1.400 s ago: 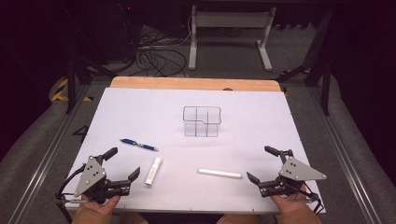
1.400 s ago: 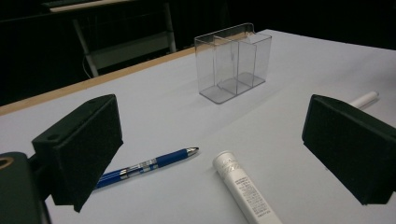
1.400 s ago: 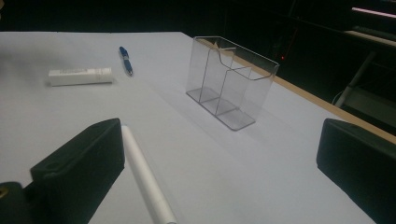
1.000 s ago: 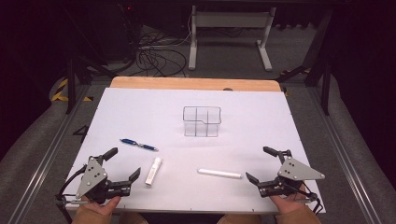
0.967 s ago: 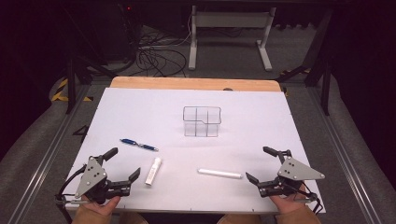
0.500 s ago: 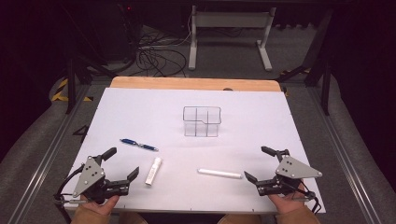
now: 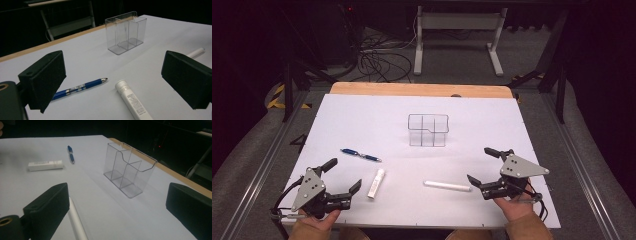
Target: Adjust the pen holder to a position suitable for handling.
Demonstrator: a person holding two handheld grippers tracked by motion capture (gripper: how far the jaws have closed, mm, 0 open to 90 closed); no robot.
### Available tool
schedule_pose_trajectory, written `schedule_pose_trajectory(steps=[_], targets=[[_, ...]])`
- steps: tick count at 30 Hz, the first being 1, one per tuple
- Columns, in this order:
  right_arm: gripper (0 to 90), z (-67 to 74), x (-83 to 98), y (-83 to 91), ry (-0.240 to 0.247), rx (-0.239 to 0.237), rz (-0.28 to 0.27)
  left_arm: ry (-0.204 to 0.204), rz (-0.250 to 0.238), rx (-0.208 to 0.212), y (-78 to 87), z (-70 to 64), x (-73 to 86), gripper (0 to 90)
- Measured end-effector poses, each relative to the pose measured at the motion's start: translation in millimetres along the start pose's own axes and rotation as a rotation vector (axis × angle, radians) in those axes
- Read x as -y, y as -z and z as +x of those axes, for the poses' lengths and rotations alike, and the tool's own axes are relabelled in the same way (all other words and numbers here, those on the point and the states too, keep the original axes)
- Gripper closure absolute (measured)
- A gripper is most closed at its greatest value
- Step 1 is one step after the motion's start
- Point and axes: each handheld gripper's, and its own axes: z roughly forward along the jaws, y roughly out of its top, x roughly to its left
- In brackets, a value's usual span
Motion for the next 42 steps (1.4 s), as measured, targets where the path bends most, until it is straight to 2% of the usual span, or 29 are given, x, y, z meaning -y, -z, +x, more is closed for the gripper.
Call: schedule_pose_trajectory(steps=[4,9,17,21,24,33,42], targets=[[5.7,-2.5,-3.4,-3.3,-0.003,-0.009,-0.004,0.0,-0.001,-0.001,0.2,0.0,0.0,6.2],[5.9,-3.3,-12.5,-9.6,0.014,-0.022,0.021,0.003,0.003,0.001,-0.5,0.2,0.5,6.2],[7.6,-3.9,-15.5,-14.2,0.02,-0.036,0.041,0.002,0.004,-0.001,-0.1,0.3,0.6,6.2],[12.5,-4.4,-20.6,-13.9,0.023,-0.043,0.041,0.003,0.004,0.001,-0.3,0.2,0.5,6.3],[15.5,-6.5,-27.8,-16.0,0.02,-0.066,0.049,0.0,0.007,0.004,-0.7,0.0,0.5,6.3],[18.1,-12.2,-49.6,-35.7,0.058,-0.098,0.089,0.002,0.008,0.004,-0.2,0.3,0.8,6.6],[20.3,-14.5,-58.3,-48.3,0.082,-0.114,0.107,-0.001,0.009,-0.009,1.3,1.9,0.7,6.7]])
